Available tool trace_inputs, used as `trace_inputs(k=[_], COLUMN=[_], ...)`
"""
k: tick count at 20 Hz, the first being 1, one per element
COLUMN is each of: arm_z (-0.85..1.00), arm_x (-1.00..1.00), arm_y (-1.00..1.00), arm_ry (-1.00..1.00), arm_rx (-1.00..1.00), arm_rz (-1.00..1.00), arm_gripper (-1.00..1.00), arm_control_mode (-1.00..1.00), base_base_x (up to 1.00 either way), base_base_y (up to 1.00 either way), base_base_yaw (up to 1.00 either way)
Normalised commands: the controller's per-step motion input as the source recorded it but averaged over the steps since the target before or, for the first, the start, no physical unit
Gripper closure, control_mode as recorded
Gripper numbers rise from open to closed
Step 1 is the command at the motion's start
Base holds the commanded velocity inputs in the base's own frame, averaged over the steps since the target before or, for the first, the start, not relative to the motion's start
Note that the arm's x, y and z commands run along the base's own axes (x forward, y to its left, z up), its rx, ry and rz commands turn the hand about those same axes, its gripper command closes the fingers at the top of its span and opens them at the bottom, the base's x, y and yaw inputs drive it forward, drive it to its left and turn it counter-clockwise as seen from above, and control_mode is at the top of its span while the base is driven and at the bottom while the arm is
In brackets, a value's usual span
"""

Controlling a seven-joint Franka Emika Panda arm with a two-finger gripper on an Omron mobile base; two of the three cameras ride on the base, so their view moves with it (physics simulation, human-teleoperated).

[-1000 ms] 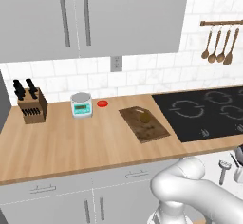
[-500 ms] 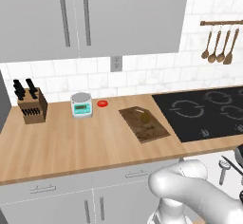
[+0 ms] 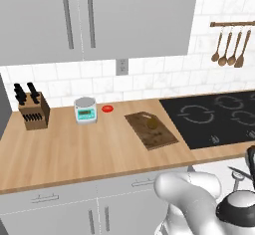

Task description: Place the appropriate cutting tool for cutting the avocado skin on the cutting board.

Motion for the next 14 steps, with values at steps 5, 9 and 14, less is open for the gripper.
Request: trace_inputs(k=[5,9,14], arm_z=[0.92,0.81,0.51], arm_x=[-0.22,0.11,0.48], arm_y=[0.4,0.42,0.53], arm_ry=[0.0,-0.04,-0.1], arm_rx=[-0.01,0.0,0.02], arm_rz=[0.31,0.21,0.12], arm_gripper=[1.0,1.0,1.0], arm_control_mode=[-1.0,-1.0,-1.0], base_base_x=[0.0,0.0,0.0], base_base_y=[0.0,0.0,0.0], base_base_yaw=[0.0,0.0,0.0])
